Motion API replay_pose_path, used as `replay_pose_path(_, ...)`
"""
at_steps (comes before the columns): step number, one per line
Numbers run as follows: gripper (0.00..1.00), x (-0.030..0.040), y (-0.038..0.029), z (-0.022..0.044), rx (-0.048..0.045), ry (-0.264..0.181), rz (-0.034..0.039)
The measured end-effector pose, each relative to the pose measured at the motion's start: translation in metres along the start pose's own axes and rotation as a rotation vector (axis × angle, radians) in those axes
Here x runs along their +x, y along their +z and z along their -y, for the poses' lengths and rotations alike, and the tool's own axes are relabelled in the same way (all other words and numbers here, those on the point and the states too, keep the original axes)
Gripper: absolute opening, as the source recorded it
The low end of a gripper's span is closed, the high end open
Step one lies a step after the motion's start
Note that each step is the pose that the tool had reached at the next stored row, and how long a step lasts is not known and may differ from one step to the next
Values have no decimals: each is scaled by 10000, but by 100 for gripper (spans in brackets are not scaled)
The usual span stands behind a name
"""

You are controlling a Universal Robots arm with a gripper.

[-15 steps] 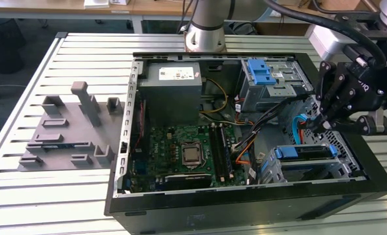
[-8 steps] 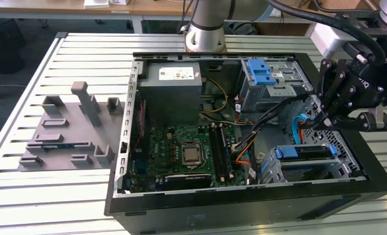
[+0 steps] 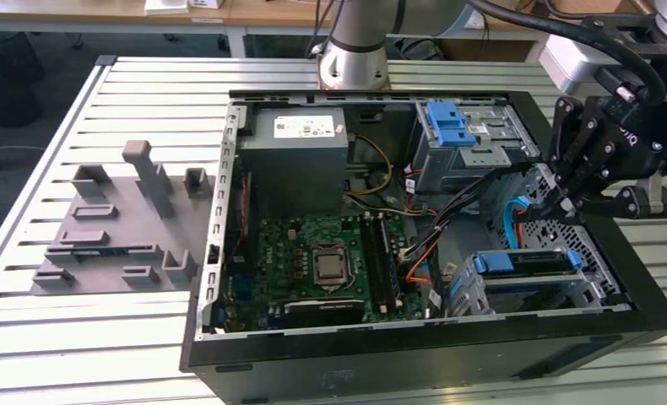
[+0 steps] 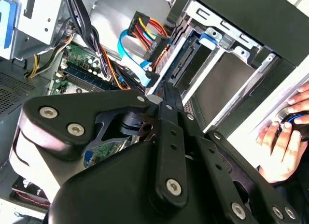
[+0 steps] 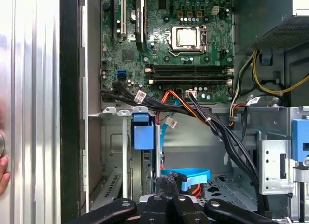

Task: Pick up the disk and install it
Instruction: 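Insert the first disk wire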

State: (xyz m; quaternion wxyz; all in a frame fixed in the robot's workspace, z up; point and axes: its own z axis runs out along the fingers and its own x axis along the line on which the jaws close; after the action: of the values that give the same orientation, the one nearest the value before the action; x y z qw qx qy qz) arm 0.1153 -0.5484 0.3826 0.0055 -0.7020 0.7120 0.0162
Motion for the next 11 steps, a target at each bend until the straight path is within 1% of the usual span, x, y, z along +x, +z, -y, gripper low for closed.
replay_pose_path(11, 11, -90, 12, 72, 12, -1, 1)
